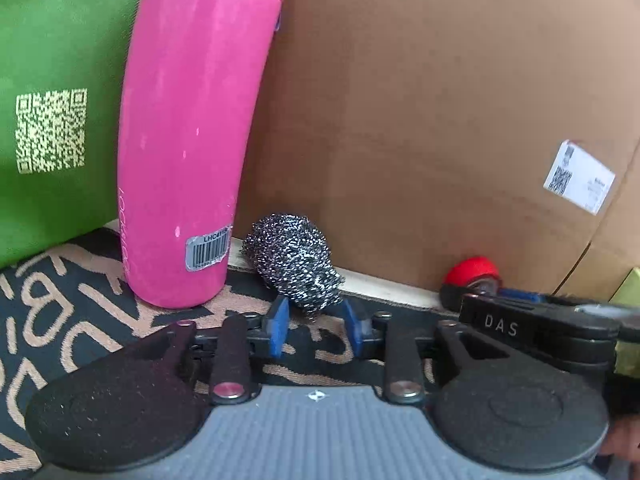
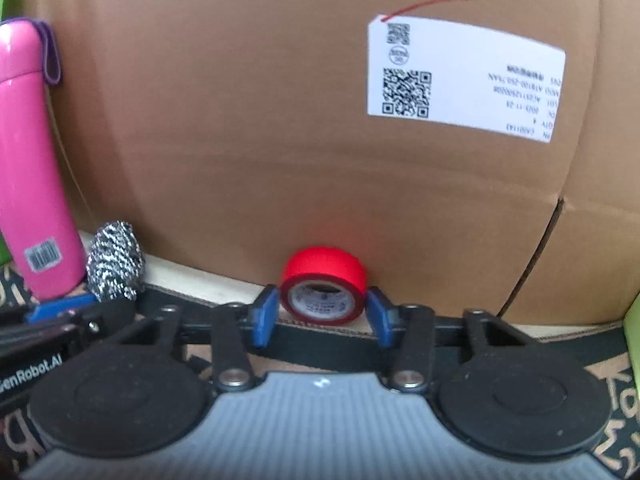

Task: Organize objects

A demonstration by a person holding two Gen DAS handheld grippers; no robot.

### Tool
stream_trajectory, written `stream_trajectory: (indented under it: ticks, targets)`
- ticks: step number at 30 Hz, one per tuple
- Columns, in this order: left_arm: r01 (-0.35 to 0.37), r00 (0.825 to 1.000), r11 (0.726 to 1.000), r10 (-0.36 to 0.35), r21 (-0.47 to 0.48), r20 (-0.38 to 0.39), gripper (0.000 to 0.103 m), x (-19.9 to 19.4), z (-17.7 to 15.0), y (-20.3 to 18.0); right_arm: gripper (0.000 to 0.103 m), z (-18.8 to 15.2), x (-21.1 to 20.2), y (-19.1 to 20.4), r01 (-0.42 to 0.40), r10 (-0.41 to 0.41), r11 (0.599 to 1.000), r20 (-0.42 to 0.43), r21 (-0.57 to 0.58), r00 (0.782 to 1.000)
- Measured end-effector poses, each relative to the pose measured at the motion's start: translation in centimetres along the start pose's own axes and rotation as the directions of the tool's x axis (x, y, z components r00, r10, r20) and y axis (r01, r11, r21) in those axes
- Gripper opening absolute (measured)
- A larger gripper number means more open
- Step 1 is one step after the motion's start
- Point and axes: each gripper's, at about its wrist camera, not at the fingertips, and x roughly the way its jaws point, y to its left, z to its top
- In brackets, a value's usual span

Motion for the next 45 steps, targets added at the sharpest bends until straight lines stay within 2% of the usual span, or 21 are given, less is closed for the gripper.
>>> stream_trajectory:
  ticks: [2,5,9,13,16,19,21,23,26,28,30,31,32,33,34,35,37,40,42,45]
  targets:
    - [0.021,1.000,1.000,-0.021,-0.014,0.003,0.048,0.0,0.0,0.3,0.046,-0.7,-0.8,-0.4,-0.013,0.013,1.000,0.009,0.007,1.000]
    - [0.025,1.000,1.000,-0.025,-0.006,0.003,0.051,0.0,0.1,0.3,0.046,-2.2,-3.4,-1.5,-0.058,0.058,0.998,0.021,0.007,0.998]
    - [0.003,1.000,1.000,-0.003,-0.021,0.006,0.051,0.6,0.5,0.5,0.046,-4.8,-9.3,-3.5,-0.115,0.115,0.993,0.063,0.000,0.991]
    - [-0.042,0.999,0.999,0.042,0.021,-0.017,0.027,1.4,1.0,0.1,0.046,-7.3,-15.3,-4.7,-0.113,0.118,0.993,0.121,-0.046,0.986]
    - [-0.040,0.998,0.997,0.042,0.065,-0.044,0.008,1.0,0.7,-0.7,0.046,-8.4,-18.0,-5.2,-0.112,0.119,0.992,0.130,-0.058,0.984]
    - [-0.030,0.996,0.991,0.040,0.132,-0.074,0.002,-0.3,-0.1,-2.2,0.046,-9.7,-19.4,-6.0,-0.127,0.127,0.992,0.107,-0.012,0.986]
    - [0.001,0.995,0.984,0.017,0.178,-0.100,0.001,-1.6,-1.0,-3.4,0.046,-10.8,-19.9,-7.1,-0.131,0.128,0.991,0.078,0.034,0.989]
    - [0.006,0.991,0.970,0.027,0.244,-0.133,0.000,-2.8,-2.1,-5.0,0.046,-11.9,-20.3,-7.8,-0.128,0.126,0.989,0.041,0.070,0.991]
    - [0.095,0.984,0.951,-0.044,0.294,-0.175,0.000,-5.6,-4.3,-6.1,0.046,-13.9,-21.7,-9.6,-0.123,0.124,0.986,-0.001,0.117,0.992]
    - [0.122,0.978,0.940,-0.060,0.319,-0.199,0.001,-6.8,-6.2,-9.4,0.046,-15.1,-22.7,-10.6,-0.094,0.097,0.988,-0.018,0.119,0.995]
    - [0.117,0.978,0.941,-0.054,0.317,-0.202,0.006,-7.1,-6.8,-10.5,0.047,-15.8,-23.2,-11.3,-0.066,0.071,0.992,-0.039,0.109,0.997]
    - [0.109,0.980,0.944,-0.049,0.310,-0.195,0.019,-8.2,-6.7,-9.9,0.047,-16.1,-23.7,-11.5,-0.066,0.071,0.993,-0.043,0.099,0.997]
    - [0.099,0.982,0.949,-0.044,0.300,-0.185,0.036,-8.7,-7.0,-9.5,0.047,-16.4,-24.1,-11.7,-0.063,0.068,0.993,-0.043,0.103,0.997]
    - [0.066,0.986,0.957,-0.020,0.281,-0.163,0.046,-8.9,-6.8,-9.1,0.049,-16.6,-24.5,-11.9,-0.061,0.065,0.993,-0.040,0.106,0.997]
    - [0.027,0.990,0.966,0.009,0.258,-0.138,0.061,-8.5,-6.4,-9.6,0.053,-16.8,-24.9,-12.1,-0.061,0.066,0.993,-0.044,0.102,0.997]
    - [-0.018,0.993,0.973,0.045,0.230,-0.110,0.067,-8.3,-6.0,-9.4,0.053,-16.8,-25.1,-12.2,-0.058,0.063,0.993,-0.046,0.099,0.997]
    - [-0.098,0.992,0.982,0.109,0.163,-0.064,0.068,-8.1,-4.9,-8.8,0.056,-17.0,-25.2,-12.4,-0.056,0.060,0.992,-0.039,0.111,0.997]
    - [-0.188,0.980,0.981,0.191,0.058,-0.055,0.074,-5.9,-1.8,-7.6,0.058,-17.1,-25.1,-12.8,-0.065,0.070,0.989,-0.029,0.134,0.997]
    - [-0.245,0.967,0.970,0.244,-0.003,-0.069,0.074,-3.5,-0.1,-6.7,0.061,-17.1,-25.2,-12.9,-0.072,0.076,0.987,-0.026,0.141,0.997]
    - [-0.271,0.957,0.961,0.262,-0.063,-0.125,0.074,0.1,1.6,-5.8,0.066,-17.3,-25.4,-13.0,-0.076,0.080,0.986,-0.022,0.147,0.997]
